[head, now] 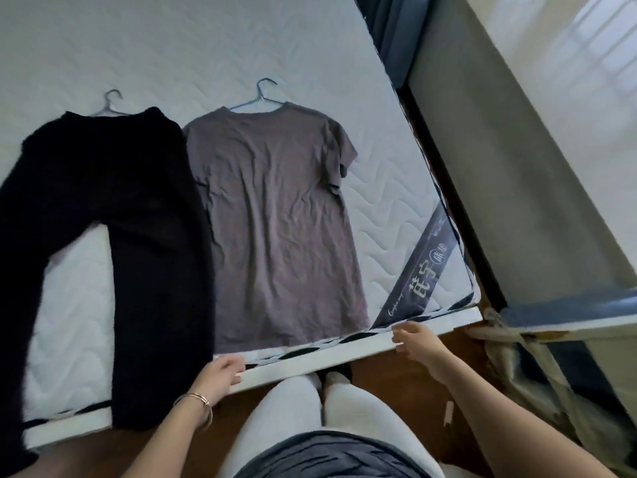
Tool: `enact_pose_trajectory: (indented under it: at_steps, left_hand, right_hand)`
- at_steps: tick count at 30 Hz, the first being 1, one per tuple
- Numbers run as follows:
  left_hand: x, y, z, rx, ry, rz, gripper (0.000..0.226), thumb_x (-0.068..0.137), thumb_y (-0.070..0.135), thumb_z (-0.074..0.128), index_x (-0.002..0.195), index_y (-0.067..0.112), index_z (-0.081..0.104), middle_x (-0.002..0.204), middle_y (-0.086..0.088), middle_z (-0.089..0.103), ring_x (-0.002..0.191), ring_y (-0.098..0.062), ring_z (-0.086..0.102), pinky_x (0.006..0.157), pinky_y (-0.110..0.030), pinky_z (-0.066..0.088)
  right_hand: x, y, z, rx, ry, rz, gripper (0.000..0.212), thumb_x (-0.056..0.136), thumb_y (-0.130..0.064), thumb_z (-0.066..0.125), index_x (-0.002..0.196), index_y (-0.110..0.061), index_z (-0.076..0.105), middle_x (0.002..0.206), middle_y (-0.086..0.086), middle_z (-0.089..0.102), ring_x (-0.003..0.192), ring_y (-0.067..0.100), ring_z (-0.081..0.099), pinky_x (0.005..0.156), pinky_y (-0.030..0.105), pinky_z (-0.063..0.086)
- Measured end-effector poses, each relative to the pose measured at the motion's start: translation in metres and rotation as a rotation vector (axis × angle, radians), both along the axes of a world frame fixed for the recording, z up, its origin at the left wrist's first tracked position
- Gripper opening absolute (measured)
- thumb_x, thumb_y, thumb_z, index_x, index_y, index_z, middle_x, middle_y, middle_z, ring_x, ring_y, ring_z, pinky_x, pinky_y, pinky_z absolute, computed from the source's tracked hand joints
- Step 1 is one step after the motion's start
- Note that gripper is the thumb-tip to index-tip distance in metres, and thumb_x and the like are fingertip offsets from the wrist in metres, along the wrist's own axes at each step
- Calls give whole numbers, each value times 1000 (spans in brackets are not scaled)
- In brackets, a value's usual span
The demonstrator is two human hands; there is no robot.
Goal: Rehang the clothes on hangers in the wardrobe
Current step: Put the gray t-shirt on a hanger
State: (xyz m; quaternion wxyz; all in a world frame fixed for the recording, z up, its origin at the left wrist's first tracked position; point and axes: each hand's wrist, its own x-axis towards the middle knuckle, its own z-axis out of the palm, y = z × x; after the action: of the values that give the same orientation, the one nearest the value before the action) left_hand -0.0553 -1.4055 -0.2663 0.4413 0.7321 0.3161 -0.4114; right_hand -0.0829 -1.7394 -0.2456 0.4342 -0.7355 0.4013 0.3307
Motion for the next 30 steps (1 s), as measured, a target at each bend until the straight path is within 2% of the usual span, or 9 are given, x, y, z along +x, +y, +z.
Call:
enact_pose_trajectory:
  at_steps: [3,7,10,12,14,20,25,27,30]
  left_hand:
    - [37,5,-12,25,-47,69,25,93,7,45,113,0,57,101,-12,57,72,-15,54,57,-22,35]
    - [101,4,-33,36,-98,27,23,92,7,46,110,1,58,93,-9,59,80,-21,56,60,-23,41]
    - [158,-3,-45,104,-184,-79,22,89,11,51,107,5,62,99,-13,66,98,-28,61,87,-34,46]
    - [200,-15,-50,163,-251,-163,24,90,13,49,110,8,62,111,-12,65,108,-28,59,91,-30,43]
    - [247,-30,-63,209,-328,-246,28,91,12,46,116,8,59,118,-11,63,113,-26,57,92,-28,42]
    - [373,-74,-143,392,-505,-661,48,93,26,42,138,12,33,152,-7,25,141,-23,24,114,-33,22]
    - [442,-80,-207,628,-594,-853,63,93,49,21,146,20,5,157,-1,-4,145,-21,-7,117,-43,-2]
    - [452,-75,-229,704,-688,-880,71,86,56,13,146,19,10,157,-6,7,145,-24,3,116,-45,3]
    - [451,-69,-250,734,-836,-884,68,83,53,27,140,16,30,147,-11,36,139,-26,22,111,-45,13]
  right_hand:
    - [39,14,-2,52,22,65,27,92,-13,47,116,-8,59,99,8,62,83,18,57,62,21,42]
    - [98,24,-23,78,48,120,25,91,-11,50,114,-5,60,100,11,64,83,19,59,60,20,43]
    - [148,28,-40,44,46,202,21,89,-9,51,106,-7,62,81,4,61,71,16,55,53,18,39]
    - [184,29,-54,13,25,250,24,86,-8,53,104,4,64,71,1,57,64,15,51,56,24,41]
    - [226,29,-66,-15,-30,319,27,86,-11,54,103,7,63,78,4,57,73,16,51,66,31,44]
    - [365,32,-107,-157,-162,513,25,87,-16,50,103,-5,66,107,12,67,100,28,60,88,31,46]
    - [474,40,-137,-280,-391,550,31,89,-13,50,117,-9,62,121,9,63,115,25,55,95,24,38]
    - [517,43,-153,-319,-481,594,33,89,-13,50,121,-9,59,125,13,58,118,27,51,99,27,35]
    - [580,50,-177,-407,-580,684,39,90,-16,50,129,-10,52,136,13,46,127,28,42,104,29,30]
